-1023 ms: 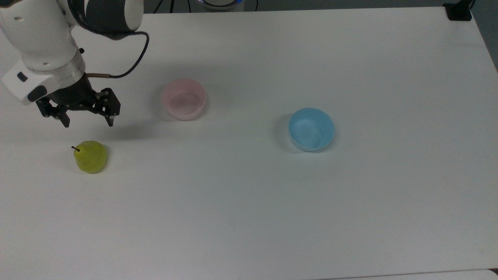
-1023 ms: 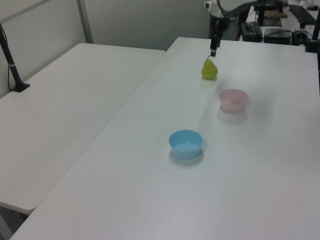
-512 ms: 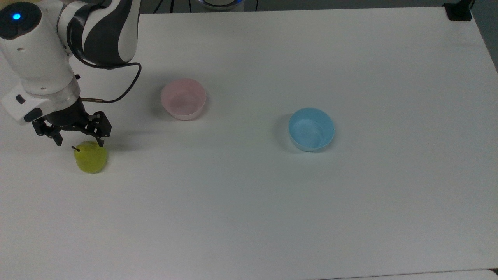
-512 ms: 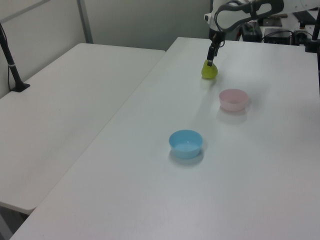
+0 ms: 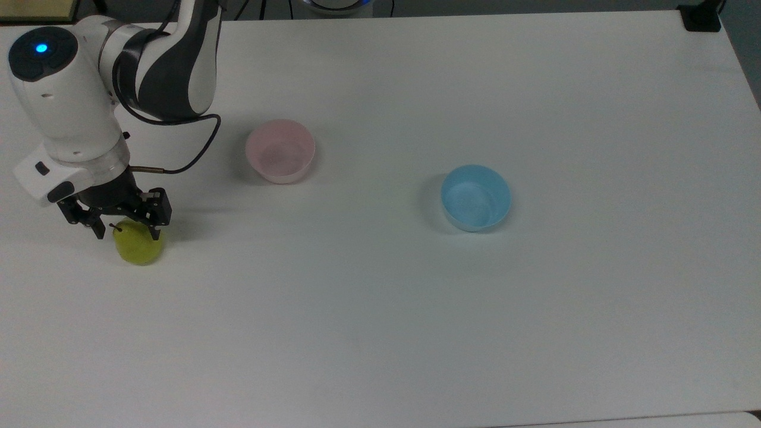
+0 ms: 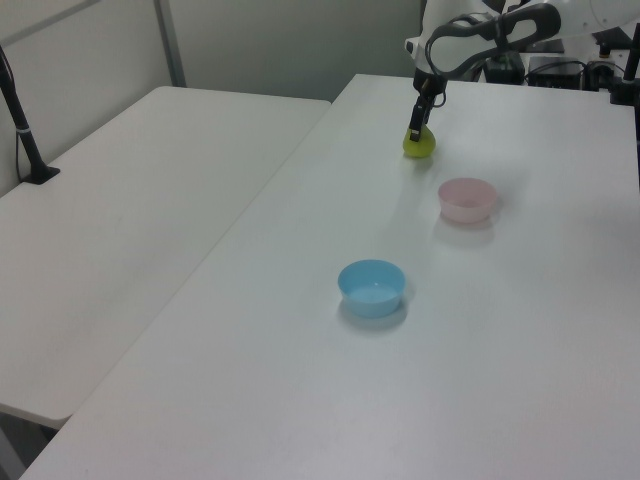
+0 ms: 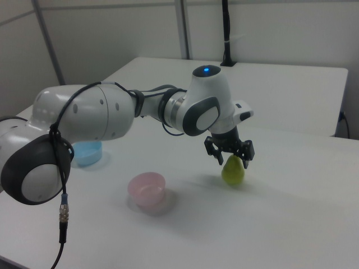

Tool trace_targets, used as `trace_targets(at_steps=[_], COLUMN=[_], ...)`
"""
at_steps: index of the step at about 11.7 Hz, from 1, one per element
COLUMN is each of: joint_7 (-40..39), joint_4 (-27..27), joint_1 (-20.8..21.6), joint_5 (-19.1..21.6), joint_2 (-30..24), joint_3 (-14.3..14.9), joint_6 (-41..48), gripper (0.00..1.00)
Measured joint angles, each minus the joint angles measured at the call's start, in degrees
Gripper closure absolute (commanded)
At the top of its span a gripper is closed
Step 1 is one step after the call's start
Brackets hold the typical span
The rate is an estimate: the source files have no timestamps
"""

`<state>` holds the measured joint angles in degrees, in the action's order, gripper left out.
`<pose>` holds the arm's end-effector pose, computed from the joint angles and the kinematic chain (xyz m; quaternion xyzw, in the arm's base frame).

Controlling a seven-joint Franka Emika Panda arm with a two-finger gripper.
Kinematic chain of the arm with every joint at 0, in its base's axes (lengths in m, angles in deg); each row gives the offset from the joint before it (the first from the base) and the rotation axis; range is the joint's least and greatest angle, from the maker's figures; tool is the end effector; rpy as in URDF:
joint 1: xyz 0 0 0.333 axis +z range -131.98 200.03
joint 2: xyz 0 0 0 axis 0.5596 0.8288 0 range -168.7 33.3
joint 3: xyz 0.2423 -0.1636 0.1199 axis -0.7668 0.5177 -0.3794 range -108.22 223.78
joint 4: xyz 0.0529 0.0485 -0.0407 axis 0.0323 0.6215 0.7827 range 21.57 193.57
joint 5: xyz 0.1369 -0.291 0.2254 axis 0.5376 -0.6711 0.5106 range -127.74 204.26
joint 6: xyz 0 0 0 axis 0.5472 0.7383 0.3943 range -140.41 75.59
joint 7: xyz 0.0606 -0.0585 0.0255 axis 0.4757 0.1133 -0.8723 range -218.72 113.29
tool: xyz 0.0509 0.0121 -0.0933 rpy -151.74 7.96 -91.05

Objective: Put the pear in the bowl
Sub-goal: 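Close the gripper around the green pear and lift it, then carry the held pear over the pink bowl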

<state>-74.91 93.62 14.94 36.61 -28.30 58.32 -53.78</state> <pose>0.7125 -0.2531 0.3498 0.9930 0.0313 0.0997 0.0543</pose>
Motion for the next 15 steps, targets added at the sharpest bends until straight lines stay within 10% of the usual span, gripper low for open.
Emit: trace_targets(at_steps=[4, 15], joint_7=[0.0, 0.0], joint_4=[-0.1, -1.6], joint_1=[0.2, 1.1], joint_5=[0.0, 0.7], joint_2=[0.6, -8.3], joint_3=[-0.1, -0.7], joint_6=[-0.8, 13.3], gripper=[0.72, 0.72])
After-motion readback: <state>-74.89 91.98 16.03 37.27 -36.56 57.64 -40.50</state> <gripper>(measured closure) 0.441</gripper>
